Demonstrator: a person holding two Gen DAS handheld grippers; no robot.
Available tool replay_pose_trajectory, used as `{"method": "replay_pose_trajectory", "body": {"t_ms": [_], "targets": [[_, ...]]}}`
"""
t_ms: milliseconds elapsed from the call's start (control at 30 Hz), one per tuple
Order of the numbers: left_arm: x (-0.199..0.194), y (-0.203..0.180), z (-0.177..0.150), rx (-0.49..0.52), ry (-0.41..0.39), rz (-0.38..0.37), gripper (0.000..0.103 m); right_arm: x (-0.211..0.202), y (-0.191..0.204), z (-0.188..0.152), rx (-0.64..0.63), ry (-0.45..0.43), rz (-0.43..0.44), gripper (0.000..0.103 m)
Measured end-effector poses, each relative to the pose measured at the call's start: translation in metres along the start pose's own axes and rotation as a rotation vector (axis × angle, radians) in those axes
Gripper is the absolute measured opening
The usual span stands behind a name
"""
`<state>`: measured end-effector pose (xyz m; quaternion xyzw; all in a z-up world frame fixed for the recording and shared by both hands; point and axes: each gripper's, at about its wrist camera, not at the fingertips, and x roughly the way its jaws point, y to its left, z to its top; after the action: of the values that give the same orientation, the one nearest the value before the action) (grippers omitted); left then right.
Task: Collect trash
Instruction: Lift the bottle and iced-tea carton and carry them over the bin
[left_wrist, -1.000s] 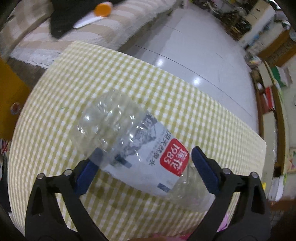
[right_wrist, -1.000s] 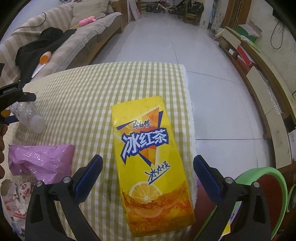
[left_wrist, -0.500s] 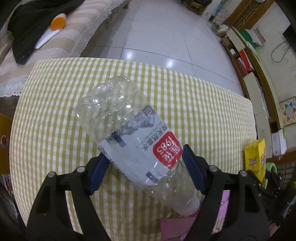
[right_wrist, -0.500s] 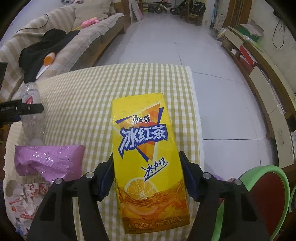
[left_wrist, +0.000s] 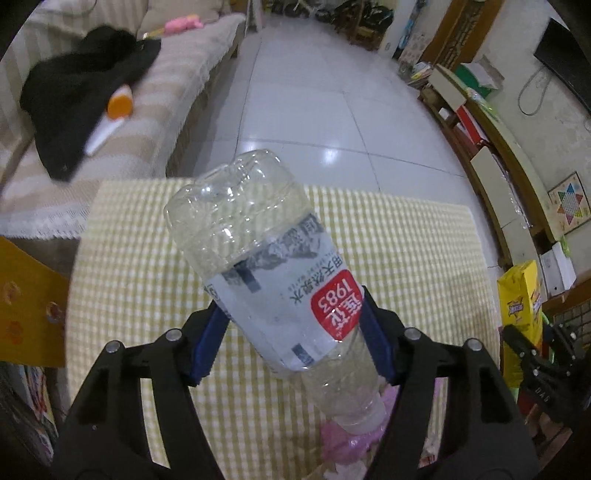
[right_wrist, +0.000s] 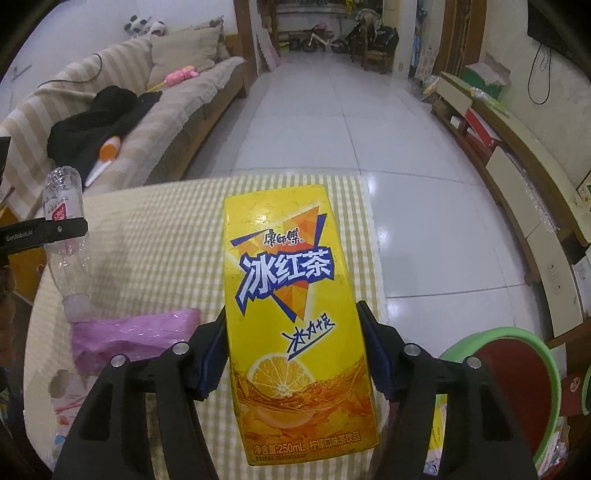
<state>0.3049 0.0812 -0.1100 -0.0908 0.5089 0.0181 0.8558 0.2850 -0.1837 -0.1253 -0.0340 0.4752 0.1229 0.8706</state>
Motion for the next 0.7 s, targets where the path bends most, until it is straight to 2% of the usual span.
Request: {"method": "replay_pose_trajectory", "body": {"t_ms": [167,400,500,700], "targets": [[-0.046,-0.007,-0.006,0.057,-0.072,0.022,0.065,-0.031,0.004,-0.002,0.014,-0.038,0.012,0.061],[-0.095,-0.028,-0.028,0.137,-0.107,0.0,0.065,-0.073,0.006,-0.019,0.033,-0.077,0.02,0.061],[-0.099,-0.051,-0.03,0.168,-0.108,-0.021,0.065,-0.092,0.004,-0.028,0.048,-0.094,0.018,0.061],[-0.115,-0.076,-0.053,0.205,-0.106,-0.078,0.065,-0.118,-0.005,-0.044,0.078,-0.115,0.01,0.061]]}}
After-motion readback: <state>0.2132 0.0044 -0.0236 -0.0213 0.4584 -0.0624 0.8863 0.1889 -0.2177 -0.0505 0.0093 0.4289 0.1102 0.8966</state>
